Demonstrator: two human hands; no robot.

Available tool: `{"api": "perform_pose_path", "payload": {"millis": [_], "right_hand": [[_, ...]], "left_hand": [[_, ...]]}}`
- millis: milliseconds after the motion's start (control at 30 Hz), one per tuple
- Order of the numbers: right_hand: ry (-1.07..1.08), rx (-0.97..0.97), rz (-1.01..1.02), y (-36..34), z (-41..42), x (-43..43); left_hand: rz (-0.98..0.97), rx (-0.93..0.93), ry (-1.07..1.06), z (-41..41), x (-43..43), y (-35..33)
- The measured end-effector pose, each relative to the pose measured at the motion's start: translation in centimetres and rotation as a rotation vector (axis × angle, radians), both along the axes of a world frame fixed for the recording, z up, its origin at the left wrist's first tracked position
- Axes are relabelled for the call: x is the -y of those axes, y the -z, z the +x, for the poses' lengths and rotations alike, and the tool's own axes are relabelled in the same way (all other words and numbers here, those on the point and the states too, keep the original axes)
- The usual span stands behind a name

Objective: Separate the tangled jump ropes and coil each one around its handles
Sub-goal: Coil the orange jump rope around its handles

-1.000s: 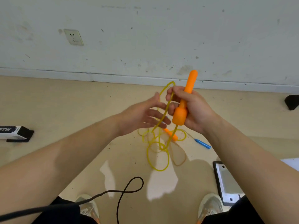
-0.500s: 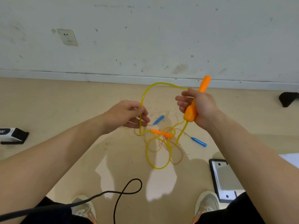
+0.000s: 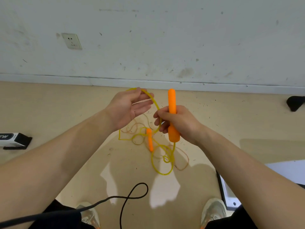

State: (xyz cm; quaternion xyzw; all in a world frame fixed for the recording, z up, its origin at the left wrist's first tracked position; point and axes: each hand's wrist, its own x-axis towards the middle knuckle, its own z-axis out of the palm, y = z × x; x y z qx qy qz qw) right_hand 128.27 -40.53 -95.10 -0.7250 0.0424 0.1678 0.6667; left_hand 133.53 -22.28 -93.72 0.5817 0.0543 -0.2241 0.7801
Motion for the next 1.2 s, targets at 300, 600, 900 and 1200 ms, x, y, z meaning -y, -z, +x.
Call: {"api": "perform_pose_path", "payload": {"millis": [300, 600, 900, 1200], "right_hand": [[0.296, -0.031, 0.566, -2.8, 1.9, 1.6], [0.514, -0.004, 0.563, -2.3, 2.2, 4.7], [0.093, -0.122, 0.166, -0.8, 0.5, 2.6], [-0.188, -0.033, -0.192, 0.1, 0.0, 0.6]], "left_hand": [[0.500, 0.169, 0.661, -3.4, 1.2, 3.5], [0.727, 0.212, 0.570, -2.6, -1.7, 4.9], [0.205, 0.154, 0.314, -1.8, -0.4, -1.4], [-0.115, 0.038, -0.070, -0.2, -0.9, -2.2]]}}
